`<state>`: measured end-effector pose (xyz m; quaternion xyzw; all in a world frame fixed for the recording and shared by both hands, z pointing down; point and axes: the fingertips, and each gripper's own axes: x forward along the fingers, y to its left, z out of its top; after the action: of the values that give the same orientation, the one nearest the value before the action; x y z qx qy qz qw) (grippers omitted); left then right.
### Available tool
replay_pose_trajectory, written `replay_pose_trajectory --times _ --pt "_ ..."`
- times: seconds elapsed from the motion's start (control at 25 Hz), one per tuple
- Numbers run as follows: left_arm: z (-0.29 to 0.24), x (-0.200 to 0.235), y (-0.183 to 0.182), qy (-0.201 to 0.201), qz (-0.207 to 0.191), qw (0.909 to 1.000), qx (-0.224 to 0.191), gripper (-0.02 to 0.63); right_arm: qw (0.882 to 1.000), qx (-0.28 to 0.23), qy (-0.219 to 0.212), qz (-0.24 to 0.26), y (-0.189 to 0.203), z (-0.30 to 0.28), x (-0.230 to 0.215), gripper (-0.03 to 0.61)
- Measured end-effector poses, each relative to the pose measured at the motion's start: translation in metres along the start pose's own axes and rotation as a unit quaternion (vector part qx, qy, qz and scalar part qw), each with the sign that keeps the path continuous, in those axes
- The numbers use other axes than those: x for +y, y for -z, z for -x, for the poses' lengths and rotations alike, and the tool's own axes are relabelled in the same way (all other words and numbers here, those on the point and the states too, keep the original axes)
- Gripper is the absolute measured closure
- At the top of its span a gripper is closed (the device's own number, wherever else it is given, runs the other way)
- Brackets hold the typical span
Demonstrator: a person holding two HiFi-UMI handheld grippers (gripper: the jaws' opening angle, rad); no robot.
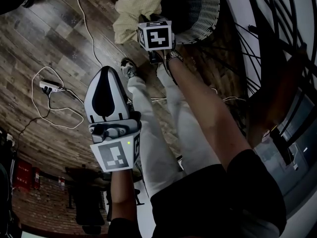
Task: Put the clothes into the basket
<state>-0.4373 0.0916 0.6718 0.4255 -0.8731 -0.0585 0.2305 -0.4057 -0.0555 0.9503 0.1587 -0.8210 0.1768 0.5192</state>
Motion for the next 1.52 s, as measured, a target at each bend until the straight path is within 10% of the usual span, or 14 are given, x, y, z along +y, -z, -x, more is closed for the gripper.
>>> replay_pose_trajectory --times 0.8,1.52 --pt "0.009 -0.008 0.006 0.0 -0.005 1.0 0.001 0.603 0.997 0.045 -0.02 0.058 0.02 0.009 -0.001 0.296" --pt "0.027 -0.032 -0.001 0.0 -0.016 0.9998 -0.011 0.603 0.992 -0.048 -0.087 0.079 0.009 0.105 0.025 0.364"
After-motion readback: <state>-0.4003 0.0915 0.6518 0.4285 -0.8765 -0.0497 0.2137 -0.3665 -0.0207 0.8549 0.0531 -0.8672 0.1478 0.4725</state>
